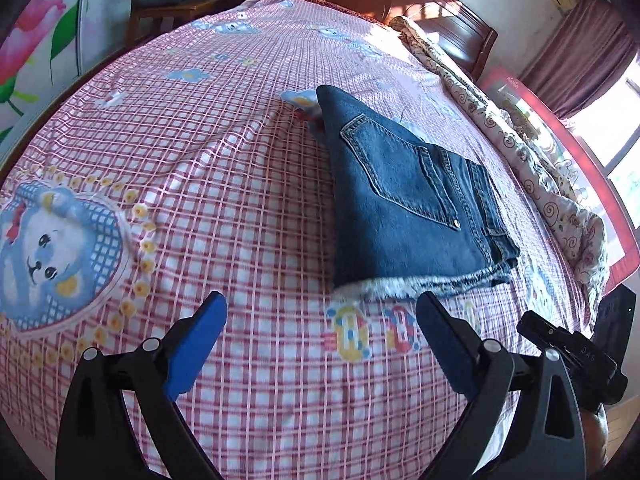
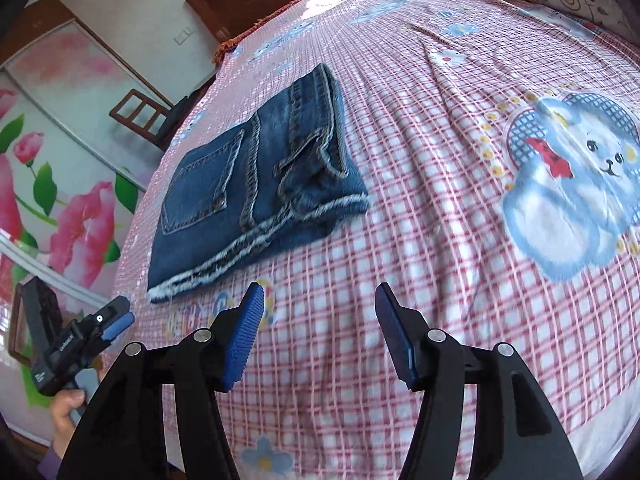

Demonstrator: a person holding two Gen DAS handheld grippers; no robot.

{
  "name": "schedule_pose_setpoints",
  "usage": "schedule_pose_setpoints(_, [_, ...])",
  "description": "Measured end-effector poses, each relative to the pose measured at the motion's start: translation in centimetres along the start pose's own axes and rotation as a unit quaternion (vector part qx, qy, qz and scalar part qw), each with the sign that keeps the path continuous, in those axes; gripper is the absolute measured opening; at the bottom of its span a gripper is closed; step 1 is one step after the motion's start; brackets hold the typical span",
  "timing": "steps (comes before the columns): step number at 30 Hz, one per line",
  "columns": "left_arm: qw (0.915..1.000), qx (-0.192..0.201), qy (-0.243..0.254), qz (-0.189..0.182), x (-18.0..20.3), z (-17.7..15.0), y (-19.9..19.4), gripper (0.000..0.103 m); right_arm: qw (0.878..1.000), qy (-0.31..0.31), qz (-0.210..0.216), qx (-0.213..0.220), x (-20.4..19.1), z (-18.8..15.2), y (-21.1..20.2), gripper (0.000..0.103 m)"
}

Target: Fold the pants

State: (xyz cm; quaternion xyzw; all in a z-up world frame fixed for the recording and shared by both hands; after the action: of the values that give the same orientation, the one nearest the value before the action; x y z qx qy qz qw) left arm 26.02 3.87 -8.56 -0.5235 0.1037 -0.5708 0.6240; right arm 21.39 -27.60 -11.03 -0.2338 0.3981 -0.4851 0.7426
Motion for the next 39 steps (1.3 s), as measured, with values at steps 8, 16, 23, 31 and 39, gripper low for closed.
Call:
schedule_pose_setpoints(8, [0.9904,0.069,0.111,0.046,2.4,-3.7,-4.2,0.096,0.999,-0.035,-0.013,0.005,-4.8,-4.2,-1.7,0.057])
schedule_pose_setpoints(16, [0.9867,0.096,0.125,0.040,3.7,-5.1,-6.8,0.096,0.998,-0.059,-0.028,0.021,-7.6,-4.7,-2.9,0.057])
schedule_pose_setpoints(23, [0.9804,0.135,0.141,0.027,5.0,-5.6,-9.0,0.096,0.995,-0.074,-0.047,0.046,-8.3,-5.0,-5.0,0.057])
schedule_pose_setpoints(31, [0.9631,0.201,0.179,0.000,6.4,-6.0,-11.4,0.098,0.987,-0.114,-0.085,0.079,-9.5,-4.8,-6.4,0.057])
schedule_pose_setpoints(39, [0.9398,0.264,0.216,-0.028,7.9,-6.8,-13.5,0.098,0.973,-0.151,-0.115,0.135,-11.1,-3.6,-8.4,0.057])
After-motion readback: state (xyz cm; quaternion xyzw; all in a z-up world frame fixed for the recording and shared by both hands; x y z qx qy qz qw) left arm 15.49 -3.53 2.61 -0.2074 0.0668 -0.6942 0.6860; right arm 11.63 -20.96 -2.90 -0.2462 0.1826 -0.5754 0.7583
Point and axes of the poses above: each gripper's, at about its wrist camera, not at the fingertips, and y roughly the way its jaws point, x to its right, z to its top, the point moved 7 cm from there along y, roughly the way its jaws point, and after that the axes turned 15 degrees about -y, right-handed, at the moved point
